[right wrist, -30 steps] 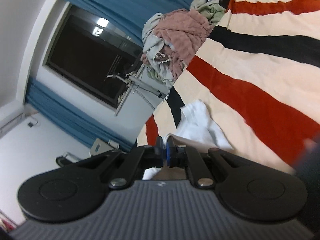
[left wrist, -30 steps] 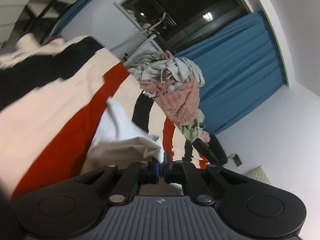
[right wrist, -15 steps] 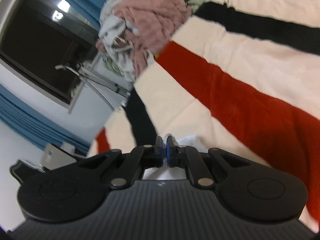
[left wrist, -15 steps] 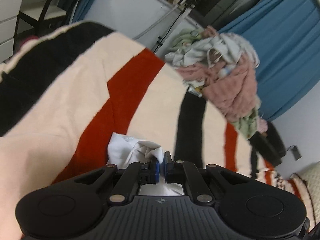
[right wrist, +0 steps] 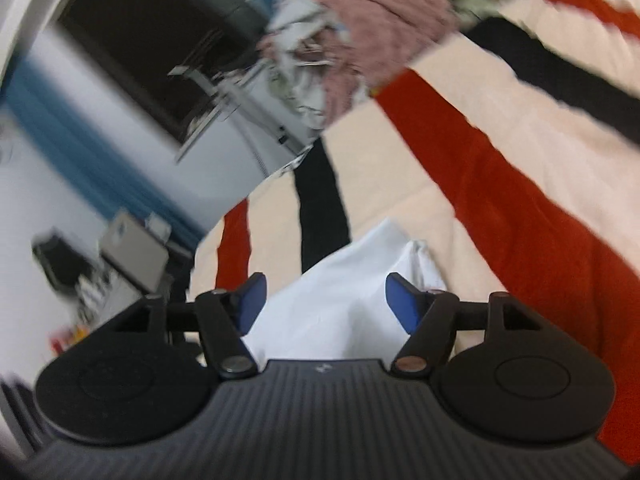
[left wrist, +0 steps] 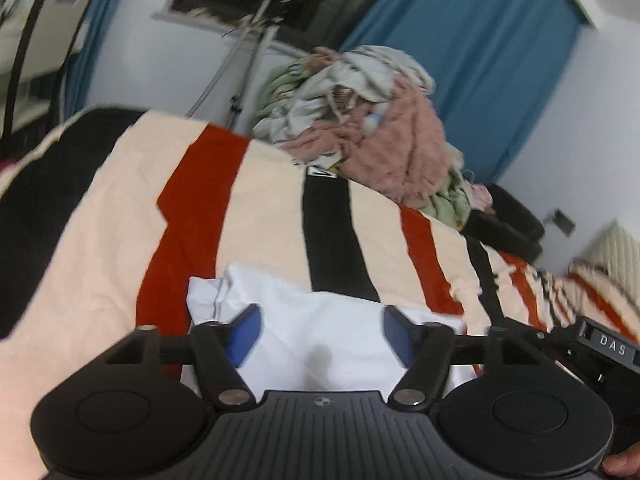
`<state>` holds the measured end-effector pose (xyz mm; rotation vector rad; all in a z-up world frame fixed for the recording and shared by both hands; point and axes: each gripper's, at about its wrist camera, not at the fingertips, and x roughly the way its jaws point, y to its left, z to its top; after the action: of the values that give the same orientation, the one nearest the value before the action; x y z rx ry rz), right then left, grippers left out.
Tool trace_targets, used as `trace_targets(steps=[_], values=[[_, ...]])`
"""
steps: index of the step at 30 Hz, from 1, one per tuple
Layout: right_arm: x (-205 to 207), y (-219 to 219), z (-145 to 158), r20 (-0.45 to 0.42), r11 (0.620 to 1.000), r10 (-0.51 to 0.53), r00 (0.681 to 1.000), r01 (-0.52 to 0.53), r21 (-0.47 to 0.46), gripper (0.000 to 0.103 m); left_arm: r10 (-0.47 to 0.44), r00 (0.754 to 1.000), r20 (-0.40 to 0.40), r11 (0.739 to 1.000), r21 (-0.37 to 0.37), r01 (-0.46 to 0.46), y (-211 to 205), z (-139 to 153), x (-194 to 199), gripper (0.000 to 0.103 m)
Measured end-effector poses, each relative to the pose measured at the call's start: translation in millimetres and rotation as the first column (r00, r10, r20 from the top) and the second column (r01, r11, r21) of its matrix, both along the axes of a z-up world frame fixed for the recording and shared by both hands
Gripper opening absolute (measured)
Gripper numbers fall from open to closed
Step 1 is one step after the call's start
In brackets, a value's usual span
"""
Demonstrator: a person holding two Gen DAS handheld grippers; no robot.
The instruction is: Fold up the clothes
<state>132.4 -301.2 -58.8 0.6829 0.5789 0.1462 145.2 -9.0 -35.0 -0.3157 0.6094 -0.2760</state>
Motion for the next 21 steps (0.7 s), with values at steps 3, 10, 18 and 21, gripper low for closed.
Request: trace_targets(steps=[3,10,18,21], values=[[-9,20,5,0.024,0.993,0.061,0.998,-0.059,-0.102,0.051,-0.020,1.000,0.017,0.998,0.068,0.019,-9,0,-13,0.078],[32,40,-27,-0.042,0.942,0.072,0.997,-0.082,-0.324,0.025,-0.018,1.000,-0.022,0.979,0.201,0.022,-22,-32,-4,0.077],[56,42,-53,-0.085,0.929,0.076,0.993,-0.101,-0.357,0.022,-0.018,0.999,-0.036,0.955,0.294,0.027,-30,-58,13,0.077],[43,46,-42,-0.080,0.923,0.093,0.992,-0.116,-0.367,0.025,-0.018,0.999,-0.038,0.958,0.287,0.029,-28,-55,9,0.077]])
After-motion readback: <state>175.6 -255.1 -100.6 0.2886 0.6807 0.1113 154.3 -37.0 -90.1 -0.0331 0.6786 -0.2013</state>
